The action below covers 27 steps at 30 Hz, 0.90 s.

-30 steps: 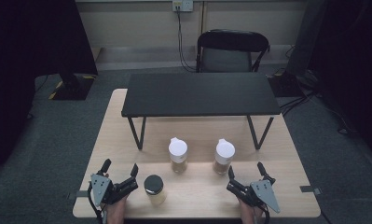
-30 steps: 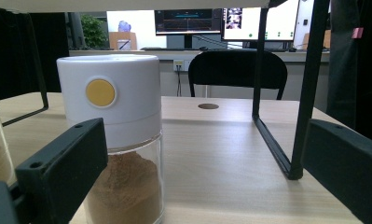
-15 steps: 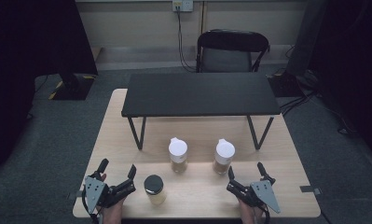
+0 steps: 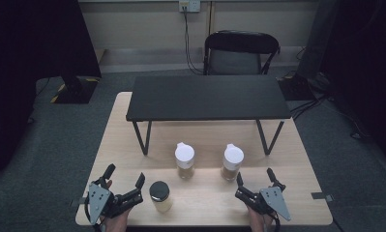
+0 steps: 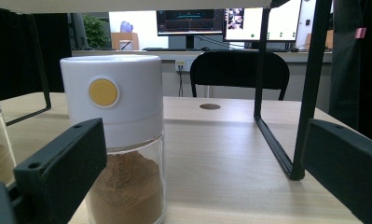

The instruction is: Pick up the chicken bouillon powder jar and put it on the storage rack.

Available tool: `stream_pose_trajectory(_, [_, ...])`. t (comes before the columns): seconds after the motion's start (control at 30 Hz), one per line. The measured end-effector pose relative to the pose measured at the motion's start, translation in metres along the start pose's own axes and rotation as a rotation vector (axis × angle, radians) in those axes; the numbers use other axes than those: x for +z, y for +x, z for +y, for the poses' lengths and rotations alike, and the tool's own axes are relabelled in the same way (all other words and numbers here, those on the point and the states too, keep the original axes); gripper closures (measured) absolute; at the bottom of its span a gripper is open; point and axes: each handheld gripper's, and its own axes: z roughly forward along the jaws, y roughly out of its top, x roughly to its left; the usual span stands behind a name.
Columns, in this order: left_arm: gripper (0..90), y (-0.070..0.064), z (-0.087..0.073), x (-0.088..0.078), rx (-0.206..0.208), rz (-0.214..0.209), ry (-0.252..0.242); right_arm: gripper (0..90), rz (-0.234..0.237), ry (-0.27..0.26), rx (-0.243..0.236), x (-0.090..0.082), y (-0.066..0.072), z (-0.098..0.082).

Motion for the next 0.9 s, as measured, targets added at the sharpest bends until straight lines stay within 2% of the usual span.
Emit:
stream_pose_trajectory(0.17, [0.3, -0.004, 0.001, -0.002, 0.007, -0.015, 0.01, 0.0, 0.001, -0.001, 0.0, 0.0, 0.0, 0.0])
stream_pose_trajectory(0.63, [1.3, -0.02, 0.001, -0.002, 0.026, -0.116, 0.023, 0.0, -0.001, 0.0, 0.0, 0.0, 0.0, 0.0])
stream_pose_trajectory(0.9, [1.7, -0.03, -0.003, 0.0, 0.037, -0.142, 0.035, 0.0, -0.001, 0.001, 0.0, 0.0, 0.0, 0.0])
